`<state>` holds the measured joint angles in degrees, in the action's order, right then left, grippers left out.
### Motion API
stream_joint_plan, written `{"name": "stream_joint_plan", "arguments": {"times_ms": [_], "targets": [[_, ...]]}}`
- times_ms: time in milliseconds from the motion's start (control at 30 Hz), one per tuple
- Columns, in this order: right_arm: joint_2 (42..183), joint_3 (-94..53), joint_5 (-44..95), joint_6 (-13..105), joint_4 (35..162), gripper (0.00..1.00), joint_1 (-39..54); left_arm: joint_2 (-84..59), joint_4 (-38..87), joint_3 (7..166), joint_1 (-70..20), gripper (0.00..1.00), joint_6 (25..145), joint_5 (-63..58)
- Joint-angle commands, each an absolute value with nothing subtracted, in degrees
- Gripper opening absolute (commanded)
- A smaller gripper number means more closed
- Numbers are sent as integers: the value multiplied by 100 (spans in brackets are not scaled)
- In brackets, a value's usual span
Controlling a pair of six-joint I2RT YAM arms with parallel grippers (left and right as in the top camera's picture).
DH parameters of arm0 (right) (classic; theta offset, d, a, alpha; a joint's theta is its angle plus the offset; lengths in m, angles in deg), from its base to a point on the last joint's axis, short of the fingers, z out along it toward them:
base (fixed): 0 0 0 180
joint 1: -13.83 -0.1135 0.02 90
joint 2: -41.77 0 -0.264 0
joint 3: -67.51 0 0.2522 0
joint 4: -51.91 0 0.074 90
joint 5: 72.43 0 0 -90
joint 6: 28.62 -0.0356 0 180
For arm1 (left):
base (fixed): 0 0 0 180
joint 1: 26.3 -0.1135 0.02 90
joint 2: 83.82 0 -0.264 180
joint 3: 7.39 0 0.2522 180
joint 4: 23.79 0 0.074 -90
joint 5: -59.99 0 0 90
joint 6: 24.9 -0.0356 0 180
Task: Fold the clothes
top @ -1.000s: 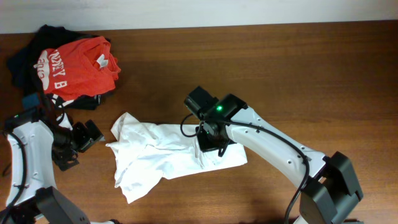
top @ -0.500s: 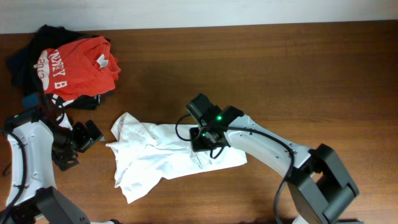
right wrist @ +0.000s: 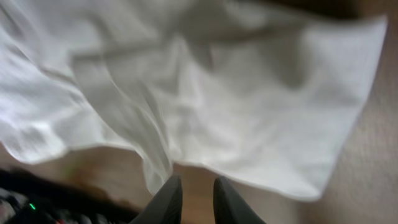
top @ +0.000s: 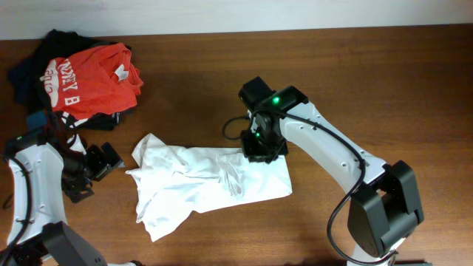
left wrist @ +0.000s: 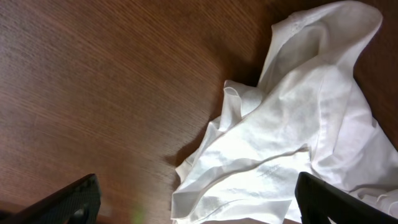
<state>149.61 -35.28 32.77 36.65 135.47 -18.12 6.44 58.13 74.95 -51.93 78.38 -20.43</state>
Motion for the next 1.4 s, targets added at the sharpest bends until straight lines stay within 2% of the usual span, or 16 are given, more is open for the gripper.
{"name": "stream_joint_plan", "arguments": {"times_ms": [0, 100, 167, 300, 433, 500, 600, 733, 767, 800, 867, 1000, 1200, 1367], "targets": [[14919, -3179, 3350, 3998, 13556, 17, -1969, 585, 5819, 7573, -5182, 99, 7824, -2036], [14919, -2525, 3520, 3945, 12883, 16, -2185, 585, 5819, 7573, -5182, 99, 7824, -2034], [14919, -1874, 4051, 3692, 11889, 12, -2428, 585, 5819, 7573, -5182, 99, 7824, -2036], [14919, -1332, 4305, 3160, 10737, 12, -2830, 585, 5822, 7573, -5182, 99, 7824, -2034], [14919, -1306, 4086, 2892, 10267, 16, -3084, 585, 5819, 7573, -5180, 99, 7824, -2036], [14917, -1408, 4093, 2892, 10313, 15, -3003, 585, 5824, 7573, -5182, 99, 7824, -2036], [14882, -1876, 4090, 3018, 11014, 4, -2734, 585, 5822, 7573, -5180, 99, 7824, -2036], [14847, -2809, 4093, 3692, 12048, 6, -2153, 585, 5819, 7573, -5180, 99, 7824, -2036], [14847, -2901, 4095, 3814, 12101, 12, -2041, 585, 5819, 7573, -5180, 99, 7824, -2036], [14847, -2921, 4101, 3921, 12090, 16, -1969, 585, 5819, 7573, -5182, 99, 7824, -2036], [14899, -2895, 4095, 4155, 12079, 16, -1866, 585, 5817, 7573, -5182, 99, 7824, -2036], [15194, -2652, 4158, 4094, 11795, 11, -1993, 585, 5811, 7573, -5180, 99, 7824, -2034], [16036, -2600, 4178, 3845, 10621, 11, -2424, 585, 5815, 7573, -5180, 99, 7827, -2034], [16289, -2639, 4090, 3858, 10240, 10, -2262, 585, 5815, 7562, -5180, 99, 7827, -2034]]}}
